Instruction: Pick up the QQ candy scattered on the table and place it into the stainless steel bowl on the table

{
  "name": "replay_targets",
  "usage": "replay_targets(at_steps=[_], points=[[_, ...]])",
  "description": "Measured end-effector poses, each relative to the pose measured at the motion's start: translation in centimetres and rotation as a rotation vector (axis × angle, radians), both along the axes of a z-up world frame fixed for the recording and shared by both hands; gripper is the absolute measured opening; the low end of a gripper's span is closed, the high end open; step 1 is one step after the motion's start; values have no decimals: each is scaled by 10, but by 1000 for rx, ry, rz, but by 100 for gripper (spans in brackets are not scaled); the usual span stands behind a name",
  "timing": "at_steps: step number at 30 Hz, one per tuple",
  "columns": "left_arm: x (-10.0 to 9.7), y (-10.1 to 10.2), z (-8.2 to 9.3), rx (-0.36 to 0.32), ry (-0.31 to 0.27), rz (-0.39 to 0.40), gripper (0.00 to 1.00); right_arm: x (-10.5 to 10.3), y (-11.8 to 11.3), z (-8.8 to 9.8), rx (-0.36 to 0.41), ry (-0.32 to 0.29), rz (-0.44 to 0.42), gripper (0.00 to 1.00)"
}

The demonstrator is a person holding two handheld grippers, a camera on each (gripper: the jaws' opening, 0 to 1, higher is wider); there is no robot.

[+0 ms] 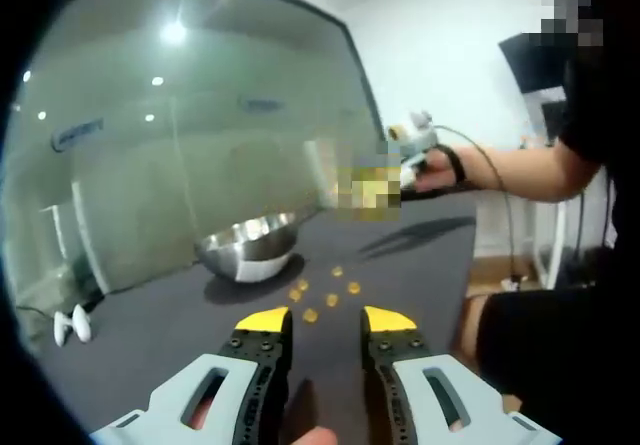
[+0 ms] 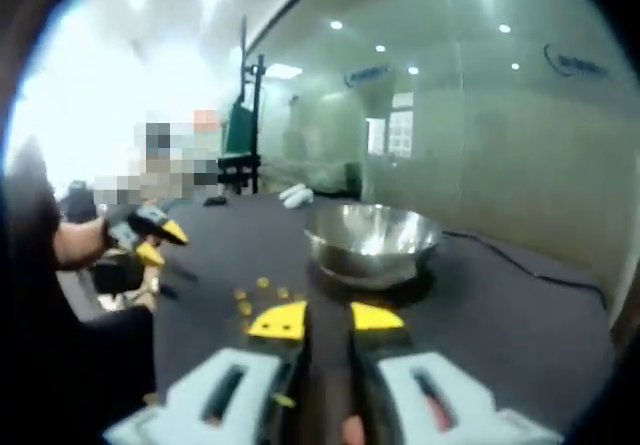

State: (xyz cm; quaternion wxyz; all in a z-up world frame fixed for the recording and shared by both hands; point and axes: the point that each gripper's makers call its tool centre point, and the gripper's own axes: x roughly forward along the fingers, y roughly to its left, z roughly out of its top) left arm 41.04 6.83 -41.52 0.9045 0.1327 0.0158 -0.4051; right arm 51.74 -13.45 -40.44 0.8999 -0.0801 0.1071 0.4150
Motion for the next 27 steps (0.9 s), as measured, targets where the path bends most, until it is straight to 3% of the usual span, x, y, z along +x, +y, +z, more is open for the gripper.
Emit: replay_targets(at_steps=[9, 19, 27], points=[[1, -1, 0, -2, 3, 1, 29, 5, 2, -9, 3, 22, -9, 16], [0, 1, -2, 5, 4, 3, 29, 13, 26, -24, -57, 29, 41, 17], [0, 5, -2, 5, 6, 16, 29, 17, 42, -36, -46, 44, 79, 19]])
